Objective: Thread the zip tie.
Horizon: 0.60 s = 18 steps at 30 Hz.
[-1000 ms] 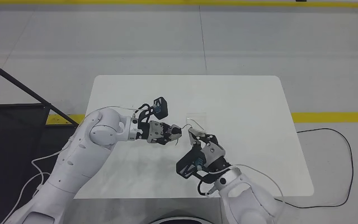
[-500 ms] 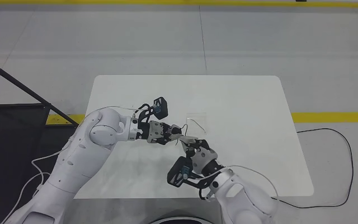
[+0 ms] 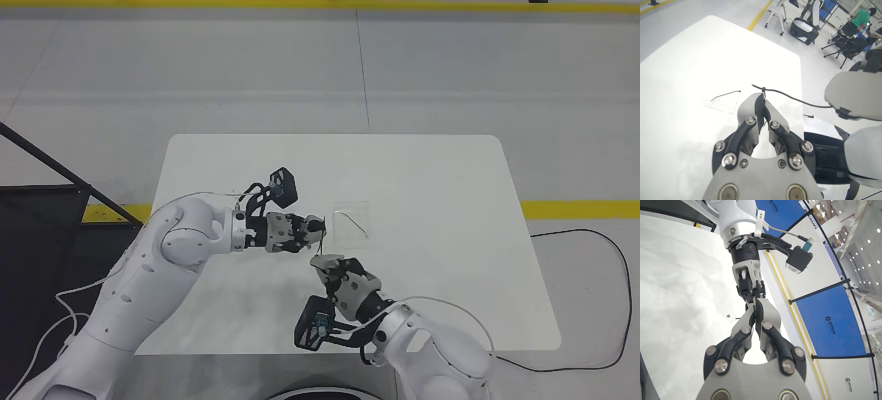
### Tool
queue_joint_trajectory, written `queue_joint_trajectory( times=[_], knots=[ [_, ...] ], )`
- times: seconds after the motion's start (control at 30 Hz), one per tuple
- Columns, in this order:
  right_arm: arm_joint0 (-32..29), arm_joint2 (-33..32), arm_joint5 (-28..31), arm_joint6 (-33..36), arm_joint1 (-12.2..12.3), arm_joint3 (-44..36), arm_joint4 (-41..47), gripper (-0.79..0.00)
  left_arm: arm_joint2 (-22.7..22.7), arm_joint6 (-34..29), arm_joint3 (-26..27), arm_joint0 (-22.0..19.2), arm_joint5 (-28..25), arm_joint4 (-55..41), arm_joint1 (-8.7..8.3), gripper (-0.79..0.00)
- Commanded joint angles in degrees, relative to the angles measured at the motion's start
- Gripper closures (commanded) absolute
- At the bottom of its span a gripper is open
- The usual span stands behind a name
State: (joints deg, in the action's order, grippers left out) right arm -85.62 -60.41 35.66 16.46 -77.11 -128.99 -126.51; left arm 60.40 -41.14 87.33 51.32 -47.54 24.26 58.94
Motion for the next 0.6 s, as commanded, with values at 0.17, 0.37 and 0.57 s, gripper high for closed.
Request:
queue_joint_trajectory(
  times=[0.17, 0.37, 0.57],
  knots=[
    [0.19, 0.19, 0.61, 0.47, 0.30, -0.13, -0.33, 0.000, 0.21, 3.26, 1.07, 0.91, 0.39, 3.26, -0.06, 0.000],
    [-0.35, -0.23, -2.78, 0.94, 0.36, -0.23, 0.45, 0.000, 0.02, 4.10, 1.52, 1.20, -0.63, 5.24, -0.18, 0.000],
    [0.12, 0.89, -7.93, 4.61, -0.04, 0.68, 0.33, 0.000, -0.06, 5.19, 1.33, 1.41, -1.29, 6.23, -0.27, 0.000]
  ],
)
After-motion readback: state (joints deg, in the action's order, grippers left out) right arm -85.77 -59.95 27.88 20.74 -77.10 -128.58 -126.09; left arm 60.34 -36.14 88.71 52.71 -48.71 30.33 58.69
